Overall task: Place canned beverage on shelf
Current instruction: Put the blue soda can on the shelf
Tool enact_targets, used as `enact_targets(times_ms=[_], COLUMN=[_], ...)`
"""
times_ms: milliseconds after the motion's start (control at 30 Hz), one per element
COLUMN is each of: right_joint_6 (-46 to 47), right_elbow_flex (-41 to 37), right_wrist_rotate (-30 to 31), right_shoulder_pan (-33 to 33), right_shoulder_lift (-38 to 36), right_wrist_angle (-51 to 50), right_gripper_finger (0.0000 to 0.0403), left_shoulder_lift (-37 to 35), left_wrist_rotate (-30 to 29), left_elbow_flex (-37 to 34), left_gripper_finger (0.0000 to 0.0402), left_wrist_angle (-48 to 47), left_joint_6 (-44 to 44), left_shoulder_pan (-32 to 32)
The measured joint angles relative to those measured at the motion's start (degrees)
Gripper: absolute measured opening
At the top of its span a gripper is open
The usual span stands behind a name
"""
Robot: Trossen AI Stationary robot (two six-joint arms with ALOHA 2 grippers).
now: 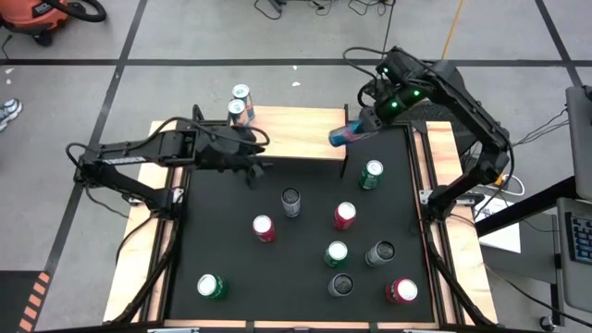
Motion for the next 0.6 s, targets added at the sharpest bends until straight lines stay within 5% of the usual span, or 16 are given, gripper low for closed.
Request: enact_targets(times_ms=[167, 600], right_joint_6=[-1.76, -5.55], right_elbow_flex=[0.00, 0.00], right_wrist_rotate=[-0.01, 0.13], right_shoulder_pan=[3.39, 8.04], right_shoulder_lift=[0.00, 0.00], right_wrist_angle=[5.84, 14.67], right_gripper_finger=[0.0224, 0.0224], left_shoulder_lift=[0.00, 0.00], left_wrist_rotate=[10.56, 26.94], left_elbow_flex=[0.00, 1.97], left_gripper_finger=[0.0287, 0.0287], left_wrist_angle=[6.23, 8.97], left_joint_6=[-0.28, 1.31], left_shoulder_pan=[2.78, 13.79])
